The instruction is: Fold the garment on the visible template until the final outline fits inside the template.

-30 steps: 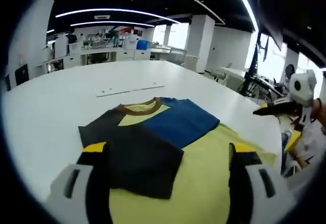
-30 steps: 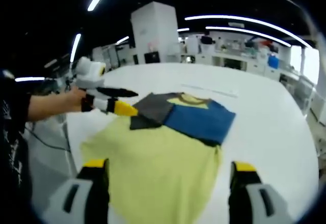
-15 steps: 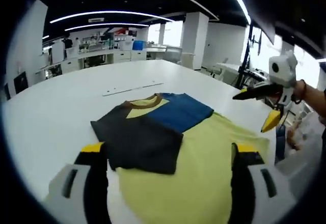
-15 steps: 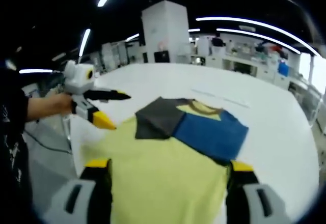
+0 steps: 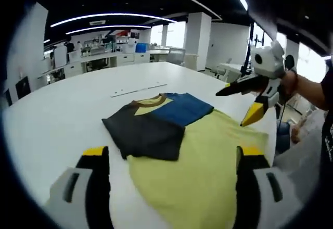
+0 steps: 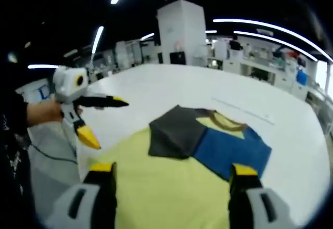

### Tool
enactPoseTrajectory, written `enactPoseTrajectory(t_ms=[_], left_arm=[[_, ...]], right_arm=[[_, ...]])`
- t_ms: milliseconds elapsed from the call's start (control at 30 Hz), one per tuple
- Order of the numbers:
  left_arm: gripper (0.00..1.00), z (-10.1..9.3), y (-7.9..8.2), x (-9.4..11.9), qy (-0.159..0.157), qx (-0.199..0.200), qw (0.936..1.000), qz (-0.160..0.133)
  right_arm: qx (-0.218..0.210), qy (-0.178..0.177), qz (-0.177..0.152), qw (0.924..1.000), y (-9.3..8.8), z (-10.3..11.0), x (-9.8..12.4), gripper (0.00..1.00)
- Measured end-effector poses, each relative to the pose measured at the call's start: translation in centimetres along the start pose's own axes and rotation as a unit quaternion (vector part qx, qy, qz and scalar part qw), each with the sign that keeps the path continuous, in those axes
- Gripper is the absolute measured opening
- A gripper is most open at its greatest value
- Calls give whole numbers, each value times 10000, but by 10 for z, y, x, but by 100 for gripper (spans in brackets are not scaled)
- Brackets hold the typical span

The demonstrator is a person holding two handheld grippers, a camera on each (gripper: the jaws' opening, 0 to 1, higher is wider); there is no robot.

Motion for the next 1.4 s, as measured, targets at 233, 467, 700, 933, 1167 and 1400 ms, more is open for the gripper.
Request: enactPoseTrajectory(t_ms=[233, 467, 700, 933, 1167, 1400], left_arm=[[99, -2, -8, 14, 48, 7, 10000, 29], [99, -3, -13, 25, 75, -28, 9999, 63], [99, -5, -18, 35, 118, -100, 9999, 25], [99, -6, -27, 43, 186, 20, 9998, 36], [99, -9, -33, 51, 240, 9, 9997, 100], [99, -7, -39, 56, 269, 12, 9995, 155]], right_arm=[[201, 365, 88, 9991, 10, 14, -25, 84], [201, 759, 115, 9968, 16, 26, -53, 75], [264, 965, 151, 9949, 16, 35, -78, 63], [328, 1043, 229, 9937, 12, 42, -100, 49], [583, 1021, 529, 9917, 0, 47, -120, 38], [985, 822, 858, 9880, -13, 40, -127, 26]])
Point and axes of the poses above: the point that each gripper's makers call its tool centre point, and the gripper's own axes: x roughly backward along the fingers, z roughly to its left, y roughly out of its top, the point moved 6 cm from there along x, roughly backward along the fingers, and after that the axes turned 2 degrees about z, right-handed, at the moved point
